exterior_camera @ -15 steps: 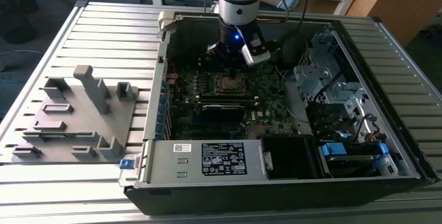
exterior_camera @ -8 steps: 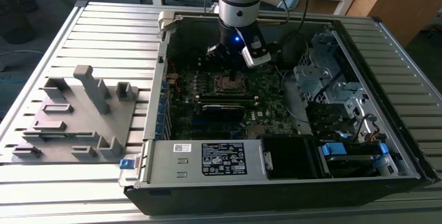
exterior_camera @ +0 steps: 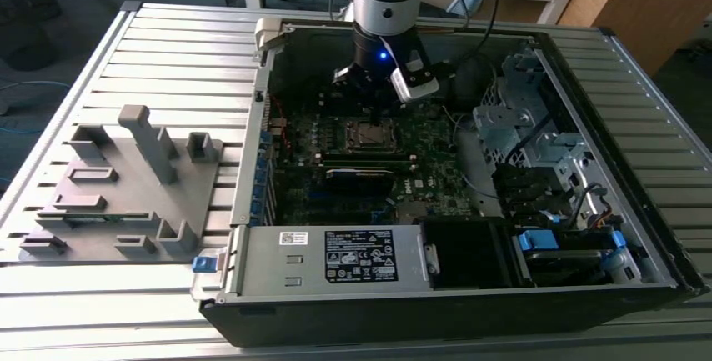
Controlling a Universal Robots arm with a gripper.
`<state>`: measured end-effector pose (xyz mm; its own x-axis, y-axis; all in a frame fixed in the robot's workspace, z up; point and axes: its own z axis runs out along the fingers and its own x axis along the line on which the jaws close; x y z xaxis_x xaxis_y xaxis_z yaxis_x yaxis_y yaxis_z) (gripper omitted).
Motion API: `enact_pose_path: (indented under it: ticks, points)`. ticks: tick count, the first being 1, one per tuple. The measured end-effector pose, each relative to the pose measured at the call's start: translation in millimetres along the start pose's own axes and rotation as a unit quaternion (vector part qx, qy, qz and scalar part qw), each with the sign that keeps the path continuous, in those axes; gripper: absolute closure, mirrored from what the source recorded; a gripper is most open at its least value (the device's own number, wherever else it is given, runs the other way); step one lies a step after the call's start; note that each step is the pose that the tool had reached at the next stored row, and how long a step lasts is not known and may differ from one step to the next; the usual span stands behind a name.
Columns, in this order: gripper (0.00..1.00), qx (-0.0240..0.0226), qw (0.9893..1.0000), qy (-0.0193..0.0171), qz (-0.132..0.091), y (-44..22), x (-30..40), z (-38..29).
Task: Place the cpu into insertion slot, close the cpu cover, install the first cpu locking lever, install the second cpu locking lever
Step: 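Install the first cpu locking lever, then install the second cpu locking lever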
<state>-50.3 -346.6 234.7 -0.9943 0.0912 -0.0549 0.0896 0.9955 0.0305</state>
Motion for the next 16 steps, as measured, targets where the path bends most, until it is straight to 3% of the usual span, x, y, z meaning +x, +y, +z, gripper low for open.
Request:
enact_pose_path:
  ticks: [2,4,8,16]
  points:
    - [0.89,-0.0079,1.0000,0.0008,0.000,-0.2,0.0,-0.1]
    - [0.89,-0.0128,0.9999,0.0013,0.001,-0.4,0.0,-0.1]
    - [0.89,-0.0154,0.9999,0.0015,0.001,-0.4,0.0,-0.1]
    - [0.89,-0.0154,0.9999,0.0015,0.001,-1.4,-0.1,-0.2]
